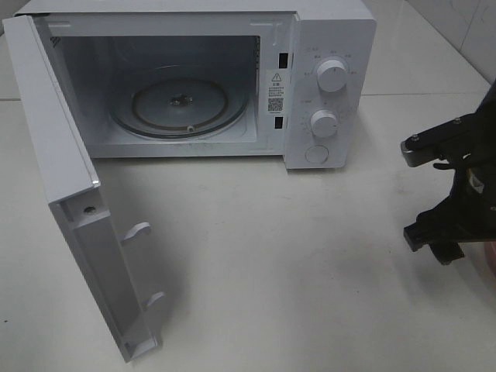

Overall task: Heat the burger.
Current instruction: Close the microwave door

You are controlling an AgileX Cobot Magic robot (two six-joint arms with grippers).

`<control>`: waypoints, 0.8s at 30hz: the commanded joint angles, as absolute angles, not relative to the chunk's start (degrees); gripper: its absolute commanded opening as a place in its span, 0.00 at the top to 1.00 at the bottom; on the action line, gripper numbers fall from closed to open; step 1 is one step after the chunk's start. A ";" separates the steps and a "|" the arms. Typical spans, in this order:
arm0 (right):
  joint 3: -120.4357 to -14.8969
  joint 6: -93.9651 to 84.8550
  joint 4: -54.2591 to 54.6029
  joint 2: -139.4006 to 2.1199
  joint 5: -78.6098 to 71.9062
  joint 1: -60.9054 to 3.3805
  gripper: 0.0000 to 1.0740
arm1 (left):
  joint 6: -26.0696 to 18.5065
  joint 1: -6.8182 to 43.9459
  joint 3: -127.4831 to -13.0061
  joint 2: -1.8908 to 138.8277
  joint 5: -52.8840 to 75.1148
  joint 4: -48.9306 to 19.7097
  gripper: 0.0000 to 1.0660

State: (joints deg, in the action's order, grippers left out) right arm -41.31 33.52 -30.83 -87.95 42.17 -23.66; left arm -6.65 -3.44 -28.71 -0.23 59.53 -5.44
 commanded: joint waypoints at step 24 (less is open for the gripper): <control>-41.42 7.62 -8.37 -48.24 55.46 -23.55 0.24 | -6.42 -3.44 -28.53 -1.55 59.01 -5.61 0.06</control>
